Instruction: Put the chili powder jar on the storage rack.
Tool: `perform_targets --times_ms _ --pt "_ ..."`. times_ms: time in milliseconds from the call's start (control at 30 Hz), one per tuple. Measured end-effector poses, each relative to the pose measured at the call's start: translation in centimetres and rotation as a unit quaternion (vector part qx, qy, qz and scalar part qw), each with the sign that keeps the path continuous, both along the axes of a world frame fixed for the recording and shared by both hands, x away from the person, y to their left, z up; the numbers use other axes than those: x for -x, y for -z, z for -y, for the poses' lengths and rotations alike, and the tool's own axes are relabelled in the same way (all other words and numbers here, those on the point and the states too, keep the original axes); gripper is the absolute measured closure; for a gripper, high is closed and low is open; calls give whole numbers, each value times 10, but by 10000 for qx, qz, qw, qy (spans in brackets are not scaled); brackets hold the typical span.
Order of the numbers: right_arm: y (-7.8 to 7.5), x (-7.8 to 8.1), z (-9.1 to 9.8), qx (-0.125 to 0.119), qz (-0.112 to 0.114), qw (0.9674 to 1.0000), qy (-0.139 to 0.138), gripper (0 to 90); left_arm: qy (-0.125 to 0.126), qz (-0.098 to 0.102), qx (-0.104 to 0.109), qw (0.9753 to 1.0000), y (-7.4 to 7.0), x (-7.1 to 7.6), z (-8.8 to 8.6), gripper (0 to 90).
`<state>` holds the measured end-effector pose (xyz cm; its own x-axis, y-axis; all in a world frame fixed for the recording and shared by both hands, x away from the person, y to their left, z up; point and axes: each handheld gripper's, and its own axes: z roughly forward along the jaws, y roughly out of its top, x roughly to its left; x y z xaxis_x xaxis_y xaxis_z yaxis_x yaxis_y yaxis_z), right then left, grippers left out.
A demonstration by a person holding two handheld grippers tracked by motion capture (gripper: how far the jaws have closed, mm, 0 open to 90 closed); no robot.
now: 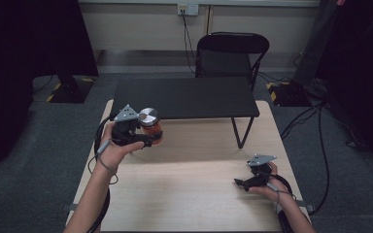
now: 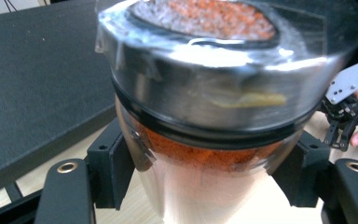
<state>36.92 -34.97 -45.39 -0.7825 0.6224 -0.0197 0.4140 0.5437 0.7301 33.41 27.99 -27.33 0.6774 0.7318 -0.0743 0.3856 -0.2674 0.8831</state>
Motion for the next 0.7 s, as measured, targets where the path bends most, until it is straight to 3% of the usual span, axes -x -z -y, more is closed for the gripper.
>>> perform_targets --times_ms 700 --pt "0 0 0 -1 7 10000 -6 0 -162 11 -31 9999 -33 -23 12 310"
